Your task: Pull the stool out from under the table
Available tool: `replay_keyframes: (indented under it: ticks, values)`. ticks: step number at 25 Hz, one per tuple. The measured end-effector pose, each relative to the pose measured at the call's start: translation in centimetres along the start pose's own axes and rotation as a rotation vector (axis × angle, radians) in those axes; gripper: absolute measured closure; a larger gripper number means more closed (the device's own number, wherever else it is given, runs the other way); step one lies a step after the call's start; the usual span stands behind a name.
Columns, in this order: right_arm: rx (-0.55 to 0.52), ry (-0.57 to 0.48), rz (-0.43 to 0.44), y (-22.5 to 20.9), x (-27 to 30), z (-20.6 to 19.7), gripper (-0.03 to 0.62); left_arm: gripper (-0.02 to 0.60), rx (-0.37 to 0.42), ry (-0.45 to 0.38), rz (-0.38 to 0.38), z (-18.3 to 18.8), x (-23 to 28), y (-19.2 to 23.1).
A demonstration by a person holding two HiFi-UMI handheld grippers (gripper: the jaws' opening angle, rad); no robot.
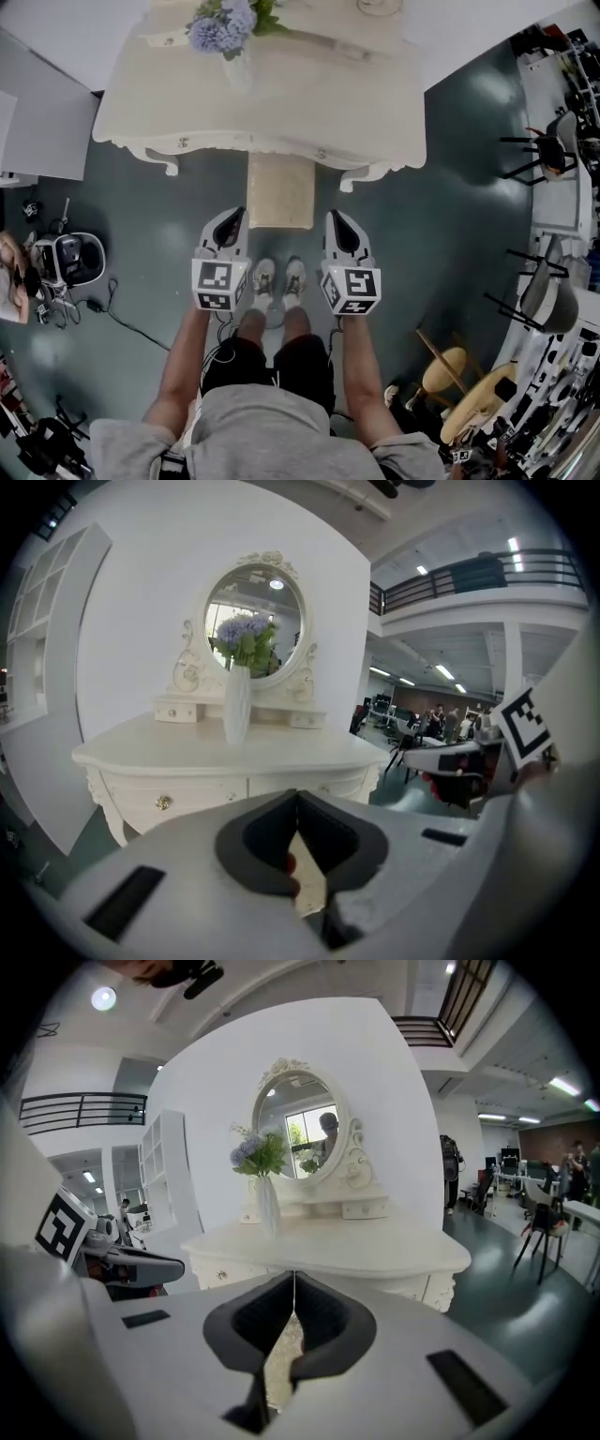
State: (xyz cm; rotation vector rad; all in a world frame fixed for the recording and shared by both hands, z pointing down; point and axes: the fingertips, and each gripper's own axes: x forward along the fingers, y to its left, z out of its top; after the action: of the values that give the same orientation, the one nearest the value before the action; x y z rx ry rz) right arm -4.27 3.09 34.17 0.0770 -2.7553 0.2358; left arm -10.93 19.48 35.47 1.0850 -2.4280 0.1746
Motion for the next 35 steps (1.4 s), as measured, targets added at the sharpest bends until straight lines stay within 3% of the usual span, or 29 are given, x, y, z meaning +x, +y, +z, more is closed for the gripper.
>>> replay_keyframes:
  ticks: [13, 24, 35]
  values:
    - [0.032, 0.169, 0.053, -5.3, 11.3, -15.3, 0.579, 0.577, -0.104, 0.112, 0.022, -13.7, 12.7, 2.1]
    - [0.061, 0.198, 0.067, -9.1, 17.1, -25.1, 0.579, 0.577, -0.112, 0.128, -0.004, -22.7, 19.9, 2.2]
    - [0.118, 0.263, 0.105, -11.1, 21.1, -31.4, 0.577, 0.541, -0.217, 0.202, 0.012, -28.9, 24.1, 5.1]
